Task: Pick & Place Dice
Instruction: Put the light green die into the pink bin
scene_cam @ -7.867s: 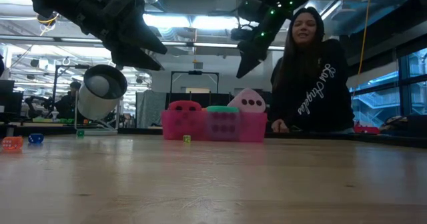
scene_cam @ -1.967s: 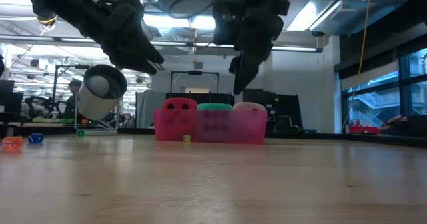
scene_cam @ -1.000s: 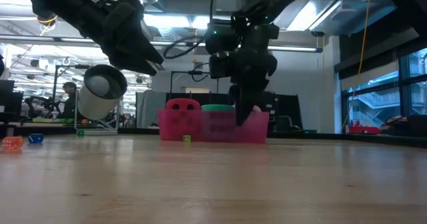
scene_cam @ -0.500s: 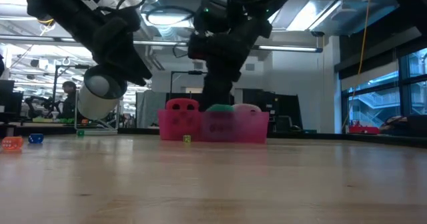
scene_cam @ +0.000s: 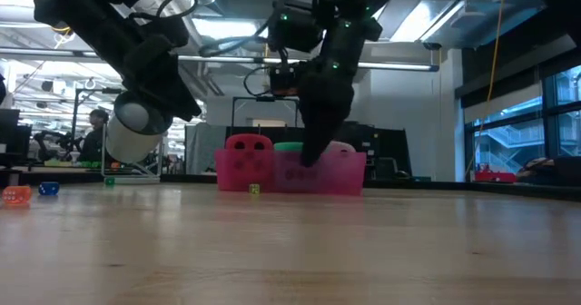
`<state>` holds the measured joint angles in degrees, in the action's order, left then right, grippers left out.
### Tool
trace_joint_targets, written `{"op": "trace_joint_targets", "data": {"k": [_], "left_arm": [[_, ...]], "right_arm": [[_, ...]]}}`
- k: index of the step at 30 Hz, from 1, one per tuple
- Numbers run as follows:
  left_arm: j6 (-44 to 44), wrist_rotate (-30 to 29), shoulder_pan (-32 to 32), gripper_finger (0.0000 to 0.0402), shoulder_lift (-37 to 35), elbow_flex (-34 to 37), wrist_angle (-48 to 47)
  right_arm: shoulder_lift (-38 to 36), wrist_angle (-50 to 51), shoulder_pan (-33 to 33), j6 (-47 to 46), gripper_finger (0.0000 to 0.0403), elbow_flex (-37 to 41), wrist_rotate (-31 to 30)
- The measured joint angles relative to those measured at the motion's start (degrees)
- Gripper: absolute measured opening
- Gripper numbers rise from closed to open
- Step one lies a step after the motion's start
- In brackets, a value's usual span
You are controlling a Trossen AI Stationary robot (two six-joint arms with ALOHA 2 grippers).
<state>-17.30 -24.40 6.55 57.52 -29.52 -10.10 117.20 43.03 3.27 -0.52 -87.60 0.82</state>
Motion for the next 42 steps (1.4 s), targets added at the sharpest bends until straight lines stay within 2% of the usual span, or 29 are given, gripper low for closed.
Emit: {"op": "trace_joint_targets", "data": {"k": [4,7,13,15,18,24,29,35,42], "left_arm": [[0.0,0.0,0.0,0.04,0.0,0.0,0.0],[0.0,0.0,0.0,0.04,0.0,0.0,0.4],[0.6,0.0,0.0,0.04,0.0,0.0,0.6],[1.7,-0.4,0.0,0.04,0.0,0.0,1.2],[3.0,-1.3,0.0,0.04,0.0,0.0,3.6],[3.1,0.0,0.0,0.04,0.5,0.0,7.3],[3.6,0.4,-0.6,0.04,6.0,0.0,13.7],[3.1,3.5,-2.3,0.04,17.8,0.1,23.7],[1.0,-0.5,-2.3,0.04,26.8,0.0,33.0]], "right_arm": [[0.0,-1.4,0.6,0.0,0.0242,0.3,1.3],[-0.3,-6.4,0.8,0.6,0.0242,0.3,1.8],[-7.4,-9.8,-0.6,3.6,0.0238,0.4,-7.9],[-10.8,-11.8,-1.2,3.9,0.0233,1.7,-8.8],[-17.8,-21.1,-2.4,3.8,0.0222,8.0,-9.4],[-33.6,-40.2,-3.6,0.7,0.0197,28.8,-13.4],[-44.2,-51.0,-5.1,-3.0,0.0188,42.8,-13.5],[-49.1,-64.5,-7.0,-6.5,0.0187,54.4,-14.1],[-49.4,-66.8,-8.5,-6.9,0.0187,57.2,-13.9]]}}
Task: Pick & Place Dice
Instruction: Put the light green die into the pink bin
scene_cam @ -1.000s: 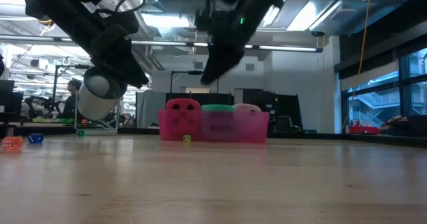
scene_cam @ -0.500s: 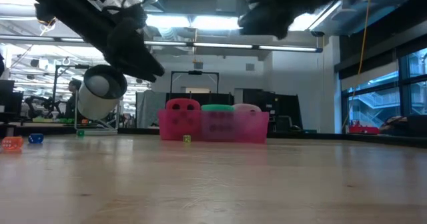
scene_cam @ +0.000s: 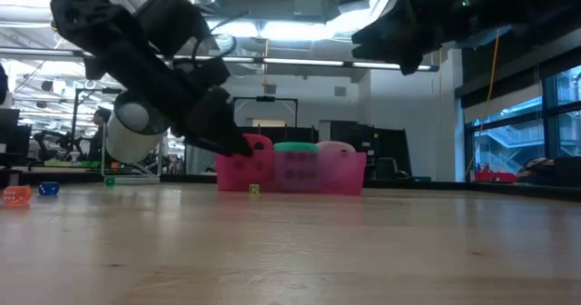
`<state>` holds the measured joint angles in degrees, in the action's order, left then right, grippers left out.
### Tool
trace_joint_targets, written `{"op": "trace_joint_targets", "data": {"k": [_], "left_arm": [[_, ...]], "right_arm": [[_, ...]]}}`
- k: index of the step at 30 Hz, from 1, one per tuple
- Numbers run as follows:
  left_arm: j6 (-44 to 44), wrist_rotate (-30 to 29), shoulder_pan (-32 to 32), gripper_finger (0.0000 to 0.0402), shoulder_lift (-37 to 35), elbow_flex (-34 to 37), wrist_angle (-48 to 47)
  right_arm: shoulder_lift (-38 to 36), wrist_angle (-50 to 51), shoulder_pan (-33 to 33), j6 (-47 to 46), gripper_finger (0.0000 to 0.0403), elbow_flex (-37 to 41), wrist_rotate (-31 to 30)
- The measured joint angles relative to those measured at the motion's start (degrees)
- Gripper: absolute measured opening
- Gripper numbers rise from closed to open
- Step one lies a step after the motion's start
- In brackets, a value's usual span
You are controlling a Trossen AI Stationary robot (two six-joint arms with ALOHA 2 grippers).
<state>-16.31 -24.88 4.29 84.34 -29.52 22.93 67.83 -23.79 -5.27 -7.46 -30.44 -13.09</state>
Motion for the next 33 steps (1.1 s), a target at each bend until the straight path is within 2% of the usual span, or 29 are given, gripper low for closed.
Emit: {"op": "trace_joint_targets", "data": {"k": [4,10,15,25,33], "left_arm": [[-3.6,-1.4,-1.1,0.04,2.8,0.0,1.3],[-6.9,3.0,-3.9,0.04,4.0,0.0,1.3],[-2.0,9.4,-5.2,0.04,4.0,0.0,3.2],[3.5,11.4,-5.2,0.0398,7.9,-1.3,2.9],[6.4,12.2,-5.2,0.0358,16.0,-6.6,3.5]], "right_arm": [[0.0,-0.3,-0.6,0.0,0.0187,0.0,0.0],[0.0,-0.2,-1.3,0.2,0.0187,0.0,0.1],[0.0,-0.2,-1.6,0.4,0.0187,0.0,0.3],[0.1,0.7,-1.6,1.2,0.0187,0.0,0.2],[0.1,1.2,-1.6,0.5,0.0187,0.0,0.2]]}}
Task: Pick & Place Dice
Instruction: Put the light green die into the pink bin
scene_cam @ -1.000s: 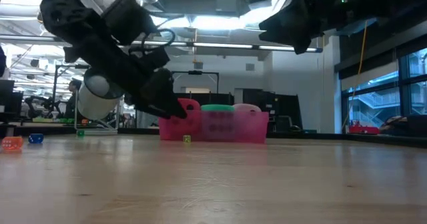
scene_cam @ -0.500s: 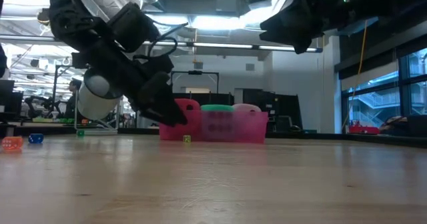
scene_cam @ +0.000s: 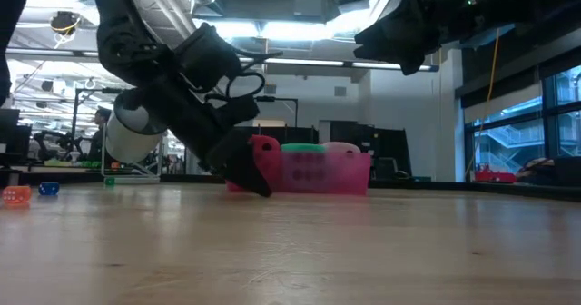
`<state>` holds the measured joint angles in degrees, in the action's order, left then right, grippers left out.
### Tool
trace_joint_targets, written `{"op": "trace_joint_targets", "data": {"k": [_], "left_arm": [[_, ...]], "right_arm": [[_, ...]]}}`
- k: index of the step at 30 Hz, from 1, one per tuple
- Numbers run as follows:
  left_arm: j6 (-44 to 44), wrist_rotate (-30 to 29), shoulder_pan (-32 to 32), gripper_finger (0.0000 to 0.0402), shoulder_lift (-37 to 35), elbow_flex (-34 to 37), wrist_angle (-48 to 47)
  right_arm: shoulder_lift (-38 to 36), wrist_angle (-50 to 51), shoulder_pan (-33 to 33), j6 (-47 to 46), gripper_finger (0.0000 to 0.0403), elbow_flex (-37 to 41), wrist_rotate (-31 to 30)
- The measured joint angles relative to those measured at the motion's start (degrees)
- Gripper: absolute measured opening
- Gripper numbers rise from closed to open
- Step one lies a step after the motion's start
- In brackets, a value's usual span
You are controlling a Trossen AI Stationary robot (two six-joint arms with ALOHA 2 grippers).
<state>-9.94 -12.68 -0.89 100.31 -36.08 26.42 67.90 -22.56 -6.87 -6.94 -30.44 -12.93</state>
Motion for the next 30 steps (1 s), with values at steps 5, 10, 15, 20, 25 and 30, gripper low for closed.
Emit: {"op": "trace_joint_targets", "data": {"k": [5,10,15,20,25,30], "left_arm": [[-1.0,0.1,0.0,0.0348,1.6,-0.7,0.2],[-1.2,0.2,0.0,0.0347,1.4,-0.7,-0.4],[-1.4,0.7,0.0,0.0347,1.4,-0.7,-2.8],[-1.4,0.6,0.0,0.0341,1.4,-0.7,-4.1],[-1.4,0.8,0.0,0.0319,1.5,-0.7,-4.6],[-2.1,1.3,0.0,0.0288,1.5,-0.6,-6.2]], "right_arm": [[0.0,0.7,0.0,-0.4,0.0187,0.0,0.3],[0.0,0.8,0.0,-0.4,0.0187,0.0,0.3],[0.0,1.2,0.0,-0.5,0.0187,0.0,0.4],[0.0,1.7,0.0,-0.5,0.0187,0.0,0.5],[0.0,2.0,0.0,-0.5,0.0187,0.0,0.5],[0.0,2.0,0.0,-0.5,0.0187,0.0,0.5]]}}
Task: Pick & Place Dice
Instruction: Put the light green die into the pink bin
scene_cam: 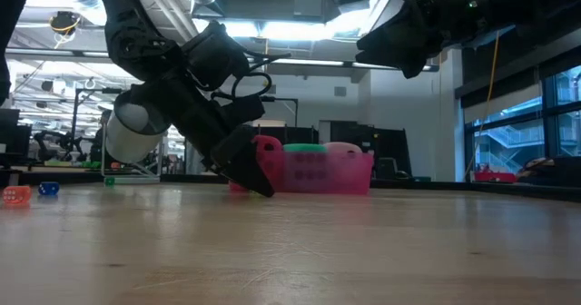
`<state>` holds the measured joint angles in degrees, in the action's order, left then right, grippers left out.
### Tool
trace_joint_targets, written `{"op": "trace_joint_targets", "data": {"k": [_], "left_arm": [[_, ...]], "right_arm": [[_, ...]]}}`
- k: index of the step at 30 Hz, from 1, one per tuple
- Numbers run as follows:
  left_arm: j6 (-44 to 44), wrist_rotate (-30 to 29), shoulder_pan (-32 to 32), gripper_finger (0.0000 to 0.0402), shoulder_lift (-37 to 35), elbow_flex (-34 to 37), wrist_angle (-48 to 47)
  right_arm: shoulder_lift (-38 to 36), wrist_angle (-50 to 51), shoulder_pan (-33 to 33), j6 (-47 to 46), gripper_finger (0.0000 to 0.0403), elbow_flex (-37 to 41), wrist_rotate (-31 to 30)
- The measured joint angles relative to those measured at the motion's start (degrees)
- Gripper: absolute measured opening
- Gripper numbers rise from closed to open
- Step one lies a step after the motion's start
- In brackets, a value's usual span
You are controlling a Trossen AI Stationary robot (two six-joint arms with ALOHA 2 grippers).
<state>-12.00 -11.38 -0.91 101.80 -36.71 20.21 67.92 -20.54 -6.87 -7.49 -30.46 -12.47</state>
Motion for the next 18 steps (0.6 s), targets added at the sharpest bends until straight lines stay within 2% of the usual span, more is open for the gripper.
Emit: {"op": "trace_joint_targets", "data": {"k": [8,18], "left_arm": [[-0.7,0.1,0.0,0.0245,-0.2,0.0,-1.1],[-0.9,0.9,0.0,0.0195,-3.7,0.1,-6.1]], "right_arm": [[0.0,0.0,0.0,0.0,0.0187,0.0,0.0],[0.0,0.0,0.0,0.0,0.0187,0.0,-0.2]]}}
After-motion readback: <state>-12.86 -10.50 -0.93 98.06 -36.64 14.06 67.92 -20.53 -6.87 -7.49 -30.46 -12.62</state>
